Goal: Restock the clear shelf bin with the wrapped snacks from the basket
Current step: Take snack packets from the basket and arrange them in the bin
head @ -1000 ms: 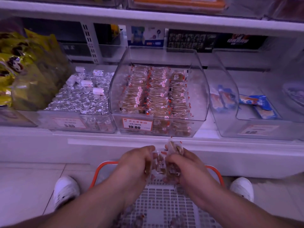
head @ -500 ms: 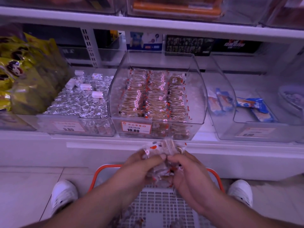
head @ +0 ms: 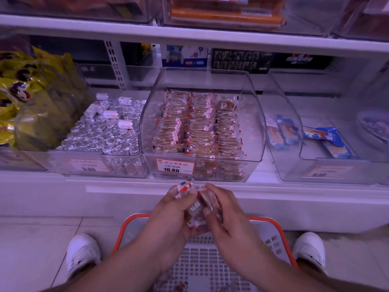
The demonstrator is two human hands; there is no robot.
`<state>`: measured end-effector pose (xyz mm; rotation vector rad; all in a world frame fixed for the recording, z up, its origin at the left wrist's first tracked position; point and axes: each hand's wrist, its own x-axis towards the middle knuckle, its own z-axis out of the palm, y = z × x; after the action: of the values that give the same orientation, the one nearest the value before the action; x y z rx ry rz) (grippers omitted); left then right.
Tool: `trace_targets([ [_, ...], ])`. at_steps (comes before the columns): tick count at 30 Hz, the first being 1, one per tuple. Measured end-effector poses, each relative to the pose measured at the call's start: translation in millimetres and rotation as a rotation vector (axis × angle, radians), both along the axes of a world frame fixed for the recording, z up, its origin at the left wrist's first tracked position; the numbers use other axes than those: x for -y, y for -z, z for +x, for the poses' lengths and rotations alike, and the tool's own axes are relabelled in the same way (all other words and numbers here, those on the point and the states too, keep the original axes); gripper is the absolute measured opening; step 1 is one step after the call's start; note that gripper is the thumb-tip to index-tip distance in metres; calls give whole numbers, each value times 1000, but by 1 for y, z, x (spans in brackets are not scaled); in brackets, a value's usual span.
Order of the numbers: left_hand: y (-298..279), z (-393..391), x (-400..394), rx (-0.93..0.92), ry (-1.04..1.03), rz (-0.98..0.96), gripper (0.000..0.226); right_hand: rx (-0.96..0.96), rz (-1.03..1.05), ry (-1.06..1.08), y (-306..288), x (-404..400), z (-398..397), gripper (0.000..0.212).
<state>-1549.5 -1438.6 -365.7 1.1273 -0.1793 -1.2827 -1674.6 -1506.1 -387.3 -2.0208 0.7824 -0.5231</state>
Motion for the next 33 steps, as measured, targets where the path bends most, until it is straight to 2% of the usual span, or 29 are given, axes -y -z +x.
trace_targets([
  [3, 1, -9, -1, 44, -2, 60, 43, -120, -61, -119, 1, -7, -1, 69],
  [5, 2, -12, -2, 93, 3, 56, 51, -88, 46, -188, -1, -11, 1, 80],
  [8, -1, -5, -4, 102, 6, 59, 37, 58, 284, -148, 0, -4, 5, 70],
  [11, -2, 4, -4, 5, 28, 69, 21, 134, 353, -46, 2, 5, 4, 65],
  [13, -1, 6, -4, -37, -6, 81, 29, 95, 232, -82, 5, 3, 2, 72],
  [15, 0, 6, -3, -75, -60, 71, 36, 79, 117, -108, 8, -2, 1, 69],
  [19, -1, 9, -2, -59, -153, 103, 16, 89, -290, -58, 8, -6, -2, 33],
  [20, 0, 9, -2, -52, -160, 110, 13, 73, -411, -60, 7, -7, -4, 30],
  [24, 3, 6, -3, -22, -195, 135, 5, -66, -694, -116, -1, -10, -5, 48],
  [26, 4, 5, -3, -14, -175, 122, 10, -104, -707, -110, 0, -9, -1, 31],
  [28, 2, 7, -2, -29, -159, 78, 16, -47, -451, -47, -5, -3, 2, 8],
  [31, 1, 15, -3, 27, -179, 78, 19, 139, 321, 132, -14, 14, 4, 14],
  [32, 0, 14, -3, 51, -161, 90, 18, 211, 542, 169, -17, 18, 4, 20],
  [33, -1, 12, -3, 76, -126, 95, 17, 263, 677, 187, -19, 19, 5, 23],
])
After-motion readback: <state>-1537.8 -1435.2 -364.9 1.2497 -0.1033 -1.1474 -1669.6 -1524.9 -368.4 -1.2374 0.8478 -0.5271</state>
